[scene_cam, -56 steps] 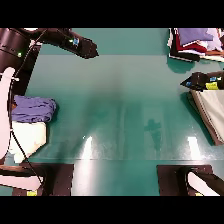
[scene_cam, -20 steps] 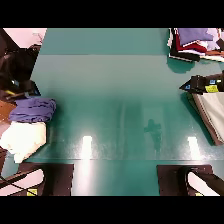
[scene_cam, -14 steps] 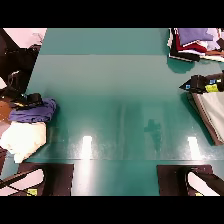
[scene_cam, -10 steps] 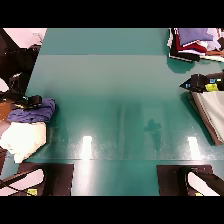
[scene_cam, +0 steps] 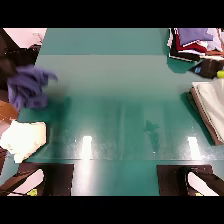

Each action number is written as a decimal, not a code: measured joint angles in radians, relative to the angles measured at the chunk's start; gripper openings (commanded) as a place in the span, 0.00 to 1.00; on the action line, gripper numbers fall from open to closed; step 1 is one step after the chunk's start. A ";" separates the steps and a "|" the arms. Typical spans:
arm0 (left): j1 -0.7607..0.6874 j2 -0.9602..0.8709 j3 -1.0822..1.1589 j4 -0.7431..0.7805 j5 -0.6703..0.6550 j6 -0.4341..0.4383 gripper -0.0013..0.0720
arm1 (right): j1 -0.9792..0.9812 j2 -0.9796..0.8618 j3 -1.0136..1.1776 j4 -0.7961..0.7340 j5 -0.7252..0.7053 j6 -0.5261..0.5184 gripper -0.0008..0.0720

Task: Fold the shirts.

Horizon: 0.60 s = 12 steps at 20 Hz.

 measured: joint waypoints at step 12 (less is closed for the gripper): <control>-0.592 -0.130 0.340 -0.093 -0.115 0.027 0.27 | 0.000 0.001 0.242 0.000 -0.056 0.000 0.03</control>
